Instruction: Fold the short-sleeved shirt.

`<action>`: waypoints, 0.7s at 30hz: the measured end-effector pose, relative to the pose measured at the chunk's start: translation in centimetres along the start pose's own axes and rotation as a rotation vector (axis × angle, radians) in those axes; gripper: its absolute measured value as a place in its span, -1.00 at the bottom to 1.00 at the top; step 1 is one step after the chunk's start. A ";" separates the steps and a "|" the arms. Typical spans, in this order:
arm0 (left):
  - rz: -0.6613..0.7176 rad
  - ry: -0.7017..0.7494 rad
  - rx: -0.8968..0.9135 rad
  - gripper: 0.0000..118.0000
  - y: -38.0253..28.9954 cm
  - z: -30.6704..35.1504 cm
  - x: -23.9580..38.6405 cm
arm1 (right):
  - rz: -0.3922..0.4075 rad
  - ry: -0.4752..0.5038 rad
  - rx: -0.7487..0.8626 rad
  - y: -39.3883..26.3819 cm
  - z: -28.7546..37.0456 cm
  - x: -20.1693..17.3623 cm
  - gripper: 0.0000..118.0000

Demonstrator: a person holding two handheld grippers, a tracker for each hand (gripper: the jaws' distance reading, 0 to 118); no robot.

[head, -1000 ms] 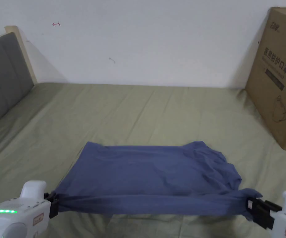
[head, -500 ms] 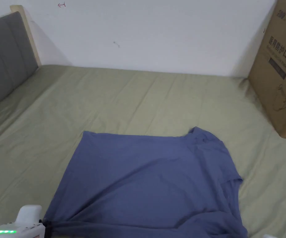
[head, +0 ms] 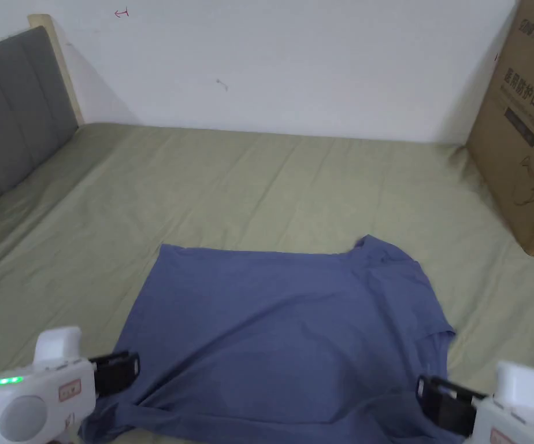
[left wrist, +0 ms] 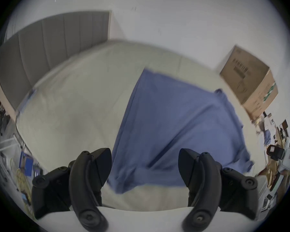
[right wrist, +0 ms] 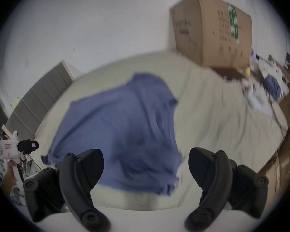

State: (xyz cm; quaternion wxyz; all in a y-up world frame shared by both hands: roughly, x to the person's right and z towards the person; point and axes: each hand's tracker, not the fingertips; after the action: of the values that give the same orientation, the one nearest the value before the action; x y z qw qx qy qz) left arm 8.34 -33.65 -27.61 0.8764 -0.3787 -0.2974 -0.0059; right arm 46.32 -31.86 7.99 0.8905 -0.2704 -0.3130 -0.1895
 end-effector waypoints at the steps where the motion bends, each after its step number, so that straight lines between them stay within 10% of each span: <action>1: -0.038 -0.004 0.071 0.46 1.3 1.2 1.1 | 0.022 0.001 0.063 1.2 0.7 -0.6 0.81; 12: -0.200 0.024 0.521 0.39 6.8 7.0 9.4 | 0.206 -0.127 0.517 7.9 6.0 -7.1 0.69; 14: -0.191 -0.008 0.568 -0.06 6.4 7.1 9.8 | 0.211 -0.157 0.543 7.7 6.3 -7.8 0.04; 16: -0.182 -0.043 0.562 -1.00 6.2 7.1 10.2 | 0.216 -0.155 0.545 7.6 6.1 -7.9 -0.96; 21: -0.206 -0.047 0.534 -1.00 5.8 6.4 10.8 | 0.217 -0.143 0.536 7.2 6.0 -7.9 -1.00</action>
State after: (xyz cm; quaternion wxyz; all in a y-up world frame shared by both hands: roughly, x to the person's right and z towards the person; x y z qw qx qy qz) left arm 15.26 -22.95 -22.36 0.9327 -0.1023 -0.3457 -0.0075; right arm 41.45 -21.35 4.10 0.9209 -0.0702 -0.3832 0.0160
